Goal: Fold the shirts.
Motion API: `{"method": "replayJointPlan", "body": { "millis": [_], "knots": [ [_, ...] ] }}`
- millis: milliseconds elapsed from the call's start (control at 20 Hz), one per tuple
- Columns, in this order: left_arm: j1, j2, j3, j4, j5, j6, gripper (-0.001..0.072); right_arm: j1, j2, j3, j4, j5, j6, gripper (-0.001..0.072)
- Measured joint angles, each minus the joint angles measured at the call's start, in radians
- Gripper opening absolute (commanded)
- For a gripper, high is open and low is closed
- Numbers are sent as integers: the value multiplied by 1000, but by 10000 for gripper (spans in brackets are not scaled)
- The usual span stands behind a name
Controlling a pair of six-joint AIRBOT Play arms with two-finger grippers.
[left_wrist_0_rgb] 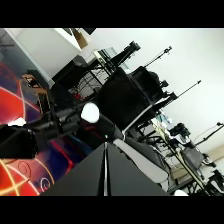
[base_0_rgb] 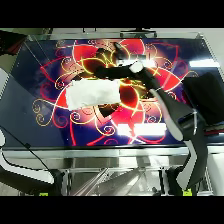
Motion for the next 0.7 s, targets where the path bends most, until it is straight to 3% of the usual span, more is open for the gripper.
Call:
{"method": "replayJointPlan", "body": {
  "millis": [150, 350, 700],
  "knots": [
    [-15, 0, -1, 0, -6, 7, 8, -104, -12, 0, -158, 130, 147, 644],
    [-57, 0, -1, 0, -11, 17, 8, -150, -84, 0, -221, 180, 222, 644],
    [-115, 0, -1, 1, -13, 34, 8, -136, -208, 1, -42, 184, 175, 639]
  ]
}}
